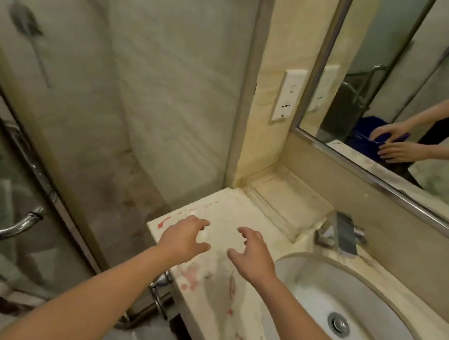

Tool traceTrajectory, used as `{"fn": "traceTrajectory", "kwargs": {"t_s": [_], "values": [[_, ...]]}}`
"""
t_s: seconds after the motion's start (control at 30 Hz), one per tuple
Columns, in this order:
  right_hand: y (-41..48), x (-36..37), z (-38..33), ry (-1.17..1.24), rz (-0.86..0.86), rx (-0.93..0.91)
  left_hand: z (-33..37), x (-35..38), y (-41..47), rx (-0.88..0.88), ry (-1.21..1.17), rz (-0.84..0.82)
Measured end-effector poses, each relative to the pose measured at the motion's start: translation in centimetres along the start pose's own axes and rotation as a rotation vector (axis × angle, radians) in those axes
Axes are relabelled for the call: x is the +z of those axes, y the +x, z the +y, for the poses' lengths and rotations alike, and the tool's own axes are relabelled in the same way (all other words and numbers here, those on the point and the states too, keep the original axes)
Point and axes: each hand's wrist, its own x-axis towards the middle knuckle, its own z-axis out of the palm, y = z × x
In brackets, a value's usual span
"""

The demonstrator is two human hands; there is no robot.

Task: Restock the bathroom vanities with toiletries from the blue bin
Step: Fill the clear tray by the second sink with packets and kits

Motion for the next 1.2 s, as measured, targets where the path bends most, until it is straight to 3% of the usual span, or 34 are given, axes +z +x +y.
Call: {"fn": "traceTrajectory", "kwargs": {"t_s": [0.37, 0.57, 0.93, 1.2], "values": [[5.8, -1.2, 5.2, 0.491, 0.201, 0.405, 3.8, 2.3, 11.9, 0.003, -0.328, -0.208], [10.1, -0.3, 5.7, 1.024, 0.341, 0.701, 4.8, 3.5, 18.5, -0.150, -0.712, -0.368], [16.0, 0.7, 5.1, 1.652, 0.627, 0.790, 5.8, 6.0, 25.5, -0.420, -1.086, -0.585], [17.5, 0.2, 5.7, 1.747, 0.762, 0.851, 6.3, 7.4, 27.4, -0.470, -1.202, -0.548]]}}
